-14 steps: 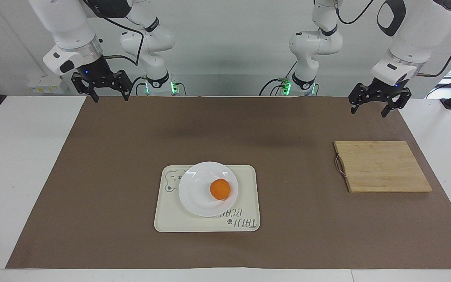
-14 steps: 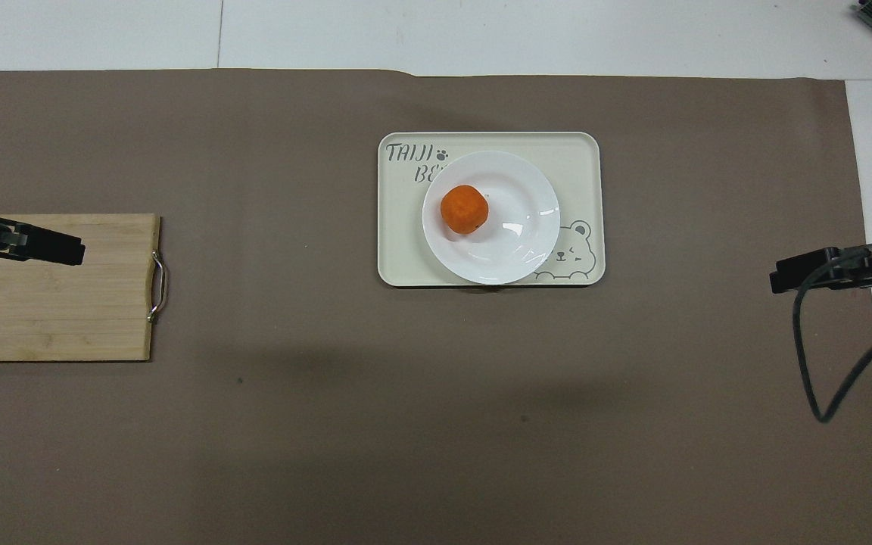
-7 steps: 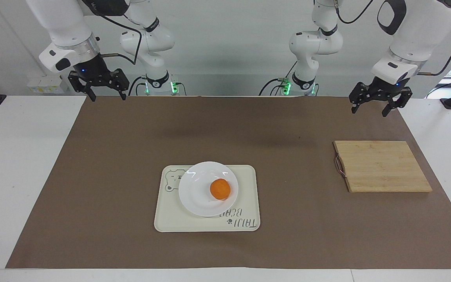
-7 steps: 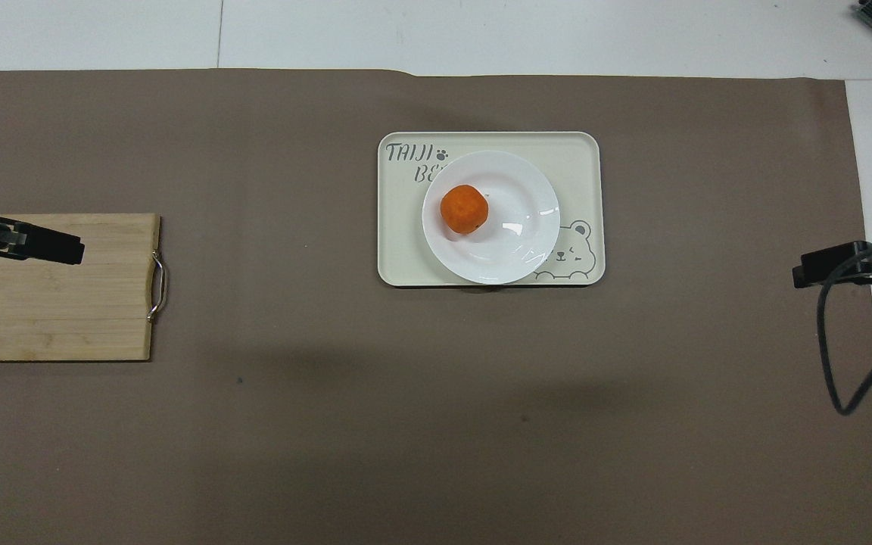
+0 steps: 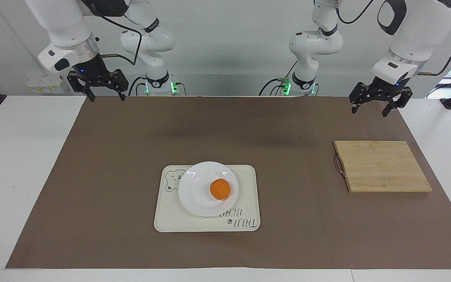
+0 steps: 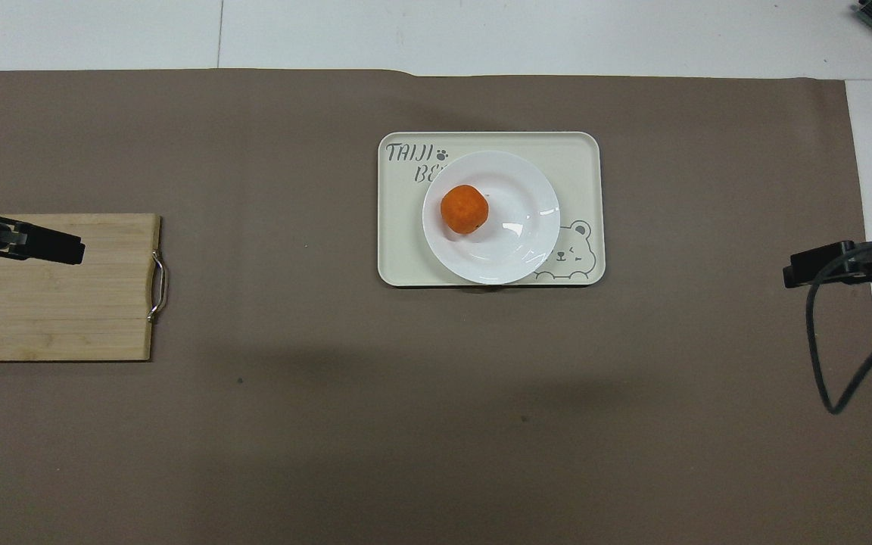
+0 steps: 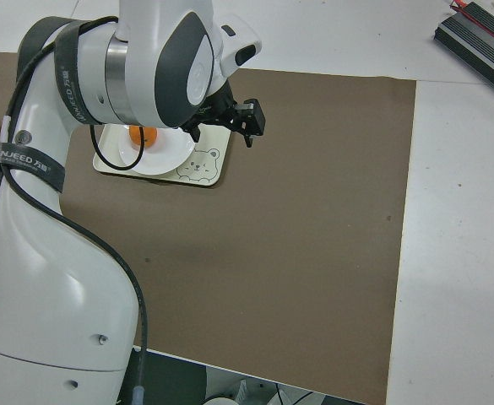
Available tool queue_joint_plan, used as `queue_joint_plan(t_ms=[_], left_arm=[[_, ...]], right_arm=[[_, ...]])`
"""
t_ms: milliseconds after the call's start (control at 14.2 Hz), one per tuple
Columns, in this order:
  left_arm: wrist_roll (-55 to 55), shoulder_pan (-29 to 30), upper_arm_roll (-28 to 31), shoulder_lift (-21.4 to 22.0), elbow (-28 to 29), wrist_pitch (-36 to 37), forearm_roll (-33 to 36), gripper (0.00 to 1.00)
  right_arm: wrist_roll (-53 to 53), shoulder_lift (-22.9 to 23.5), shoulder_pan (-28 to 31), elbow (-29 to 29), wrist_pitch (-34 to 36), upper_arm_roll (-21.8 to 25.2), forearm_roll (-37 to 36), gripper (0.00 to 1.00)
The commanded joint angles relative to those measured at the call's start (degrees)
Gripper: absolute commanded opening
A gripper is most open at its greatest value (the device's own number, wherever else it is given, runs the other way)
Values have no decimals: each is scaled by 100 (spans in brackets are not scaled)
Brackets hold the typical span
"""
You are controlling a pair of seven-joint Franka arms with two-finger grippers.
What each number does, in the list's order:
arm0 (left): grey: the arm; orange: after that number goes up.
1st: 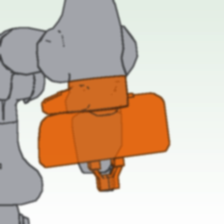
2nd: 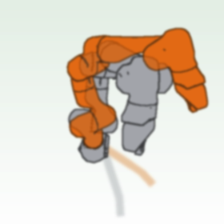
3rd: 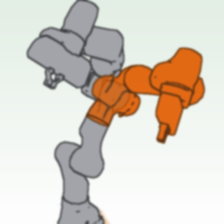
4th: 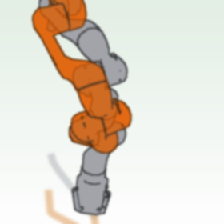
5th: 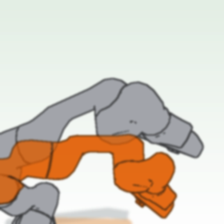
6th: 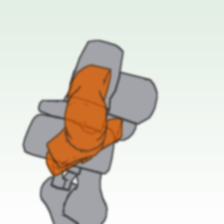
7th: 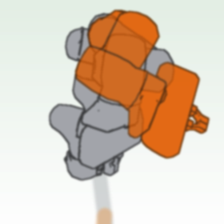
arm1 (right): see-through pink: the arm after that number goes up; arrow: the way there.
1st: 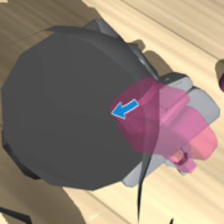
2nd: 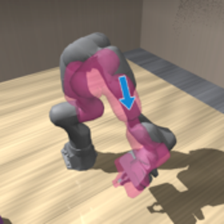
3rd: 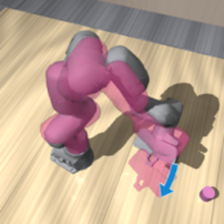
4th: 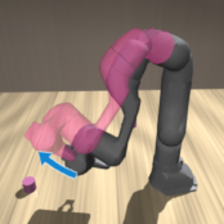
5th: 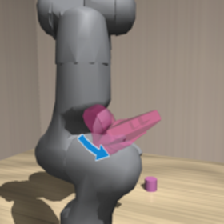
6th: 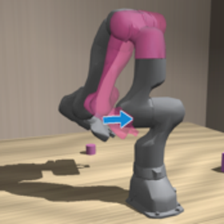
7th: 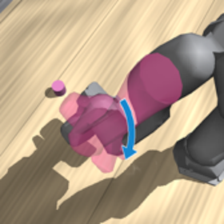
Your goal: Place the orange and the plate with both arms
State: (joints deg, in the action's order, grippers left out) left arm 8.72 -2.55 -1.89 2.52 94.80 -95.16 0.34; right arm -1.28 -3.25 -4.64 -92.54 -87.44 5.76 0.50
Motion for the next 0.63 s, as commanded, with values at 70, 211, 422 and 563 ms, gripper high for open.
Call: queue_joint_plan(t_ms=[70, 211, 422, 563], left_arm=[[-324, 18, -49, 64, -23, 288, -78, 100], [-773, 18, -49, 73, -14, 410, -78, 100], [-705, 9, -75, 82, -14, 446, -78, 100], [-696, 9, -92, 82, -14, 420, -78, 100]], right_arm=[[40, 17, -99, 131, 86, 74, -137, 100], [23, -9, -46, 157, 331, 66, -146, 100], [-108, -27, -20, 658, 605, 83, -138, 100], [-109, -36, -20, 606, 491, 83, -137, 100]])
